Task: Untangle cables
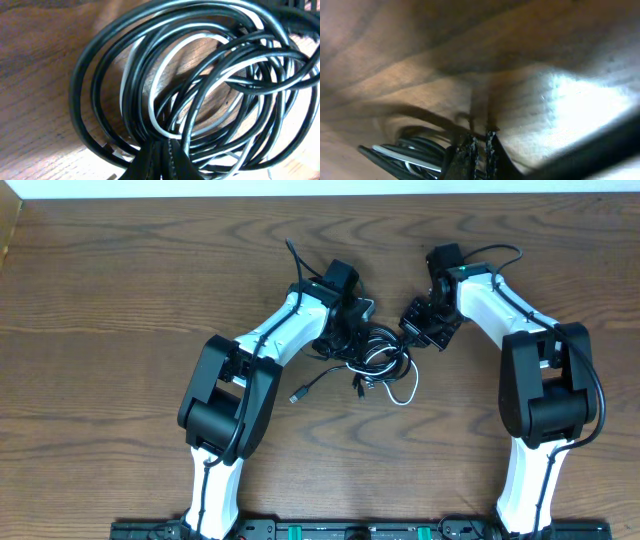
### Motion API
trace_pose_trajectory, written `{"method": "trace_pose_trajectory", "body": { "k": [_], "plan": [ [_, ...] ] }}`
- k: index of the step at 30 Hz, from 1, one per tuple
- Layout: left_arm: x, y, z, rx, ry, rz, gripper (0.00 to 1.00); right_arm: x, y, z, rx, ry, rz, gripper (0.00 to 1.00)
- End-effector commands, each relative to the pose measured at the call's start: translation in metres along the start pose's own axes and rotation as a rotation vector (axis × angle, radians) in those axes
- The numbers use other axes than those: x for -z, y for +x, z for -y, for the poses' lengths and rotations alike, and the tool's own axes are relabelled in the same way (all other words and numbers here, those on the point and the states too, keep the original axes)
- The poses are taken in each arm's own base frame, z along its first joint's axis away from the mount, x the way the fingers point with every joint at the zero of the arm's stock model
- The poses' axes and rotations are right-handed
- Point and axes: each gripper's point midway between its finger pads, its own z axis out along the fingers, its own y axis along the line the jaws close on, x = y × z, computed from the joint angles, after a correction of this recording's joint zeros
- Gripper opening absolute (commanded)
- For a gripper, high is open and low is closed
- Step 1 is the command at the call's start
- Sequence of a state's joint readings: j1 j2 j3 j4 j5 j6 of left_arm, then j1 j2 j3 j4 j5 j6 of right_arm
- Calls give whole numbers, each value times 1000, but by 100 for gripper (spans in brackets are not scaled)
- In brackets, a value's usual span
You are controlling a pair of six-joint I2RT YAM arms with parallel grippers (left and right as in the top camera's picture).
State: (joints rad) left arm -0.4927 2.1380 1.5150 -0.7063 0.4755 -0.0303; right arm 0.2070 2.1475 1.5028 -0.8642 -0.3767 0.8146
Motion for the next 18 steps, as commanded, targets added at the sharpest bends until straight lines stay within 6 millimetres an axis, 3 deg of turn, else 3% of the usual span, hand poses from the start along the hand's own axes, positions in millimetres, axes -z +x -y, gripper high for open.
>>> {"method": "trace_pose_trajectory", "body": {
  "k": [1,3,6,7,18],
  "plan": [
    [-13,7,-8,22,-21,-35,8,5,3,0,-4,-12,-34,9],
    [-13,7,-8,22,-20,-35,9,11,-2,3,-2,-13,-32,12],
    [-13,7,-8,22,-21,-35,8,17,-11,9,22,-20,-23,29],
    [-13,7,-8,22,-21,-35,9,18,-14,11,24,-22,-20,30],
    [-13,7,-8,22,-21,-35,8,29,-51,32,-20,-2,84,35]
  ]
}}
